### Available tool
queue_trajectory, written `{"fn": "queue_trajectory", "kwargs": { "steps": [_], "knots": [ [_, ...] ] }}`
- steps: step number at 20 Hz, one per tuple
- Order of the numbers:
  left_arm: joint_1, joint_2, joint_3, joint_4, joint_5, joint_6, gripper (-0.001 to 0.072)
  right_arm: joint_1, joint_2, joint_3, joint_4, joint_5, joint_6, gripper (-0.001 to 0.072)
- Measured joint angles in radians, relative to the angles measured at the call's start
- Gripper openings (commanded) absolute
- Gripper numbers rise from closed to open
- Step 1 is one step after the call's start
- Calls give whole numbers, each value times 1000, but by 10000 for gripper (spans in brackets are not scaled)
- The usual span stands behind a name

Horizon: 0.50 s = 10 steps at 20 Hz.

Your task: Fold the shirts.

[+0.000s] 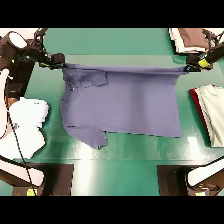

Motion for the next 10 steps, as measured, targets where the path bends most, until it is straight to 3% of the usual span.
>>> {"fn": "queue_trajectory", "kwargs": {
  "steps": [7, 8, 9, 10],
  "knots": [
    [9, -16, -164, -11, -60, 64, 27, 22, 109, -284, -11, -95, -15, 16],
    [9, -16, -196, -11, -64, 69, 81, 29, 122, -325, -13, -106, -16, 17],
    [9, -16, -224, -13, -66, 72, 359, 34, 135, -360, -13, -116, -16, 63],
    [9, -16, -246, -11, -75, 74, 477, 40, 146, -391, -9, -127, -16, 289]
  ]
}}
